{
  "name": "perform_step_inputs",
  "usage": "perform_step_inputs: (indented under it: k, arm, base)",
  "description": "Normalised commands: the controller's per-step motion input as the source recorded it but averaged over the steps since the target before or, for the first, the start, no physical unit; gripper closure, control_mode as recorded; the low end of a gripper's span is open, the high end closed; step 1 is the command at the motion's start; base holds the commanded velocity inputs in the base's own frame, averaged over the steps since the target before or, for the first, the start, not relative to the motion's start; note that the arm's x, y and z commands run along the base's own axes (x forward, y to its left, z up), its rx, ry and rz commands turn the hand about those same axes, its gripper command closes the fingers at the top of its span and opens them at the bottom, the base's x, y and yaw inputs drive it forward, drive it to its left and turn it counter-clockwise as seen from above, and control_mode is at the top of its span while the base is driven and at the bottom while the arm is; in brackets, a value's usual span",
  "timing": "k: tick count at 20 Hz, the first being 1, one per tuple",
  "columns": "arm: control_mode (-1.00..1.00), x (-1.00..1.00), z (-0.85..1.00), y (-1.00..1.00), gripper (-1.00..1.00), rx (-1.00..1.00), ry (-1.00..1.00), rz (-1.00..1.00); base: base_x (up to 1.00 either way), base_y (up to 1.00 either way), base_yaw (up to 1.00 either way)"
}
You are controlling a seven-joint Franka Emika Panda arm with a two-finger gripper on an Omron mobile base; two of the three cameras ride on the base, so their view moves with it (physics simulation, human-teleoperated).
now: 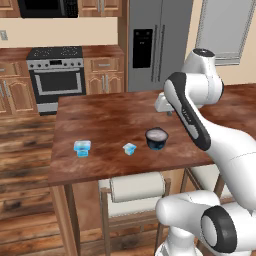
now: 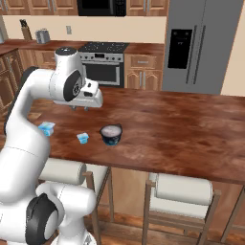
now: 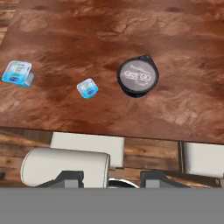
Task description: Stack the yogurt containers by placing the smaller containers on top of the larger containers.
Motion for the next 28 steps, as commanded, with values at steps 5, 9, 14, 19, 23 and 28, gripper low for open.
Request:
perform_step_inputs:
  k: [5, 9, 14, 19, 23, 28]
  arm:
    - [-1.0, -0.01, 0.0, 0.0, -1.0, 0.0, 0.0, 0.0]
    - [-1.0, 0.0, 0.0, 0.0, -1.0, 0.0, 0.0, 0.0]
    - [-1.0, -0.05, 0.0, 0.08, -1.0, 0.0, 0.0, 0.0]
    - [-1.0, -0.13, 0.0, 0.4, -1.0, 0.0, 0.0, 0.0]
    - [-1.0, -0.11, -0.04, 0.51, -1.0, 0.0, 0.0, 0.0]
    - [-1.0, -0.13, -0.07, 0.44, -1.0, 0.0, 0.0, 0.0]
  base:
    - [0.0, 0.0, 0.0]
    - [0.0, 0.0, 0.0]
    - [0.0, 0.0, 0.0]
    - [0.0, 0.0, 0.0]
    - [0.0, 0.0, 0.0]
    - [0.0, 0.0, 0.0]
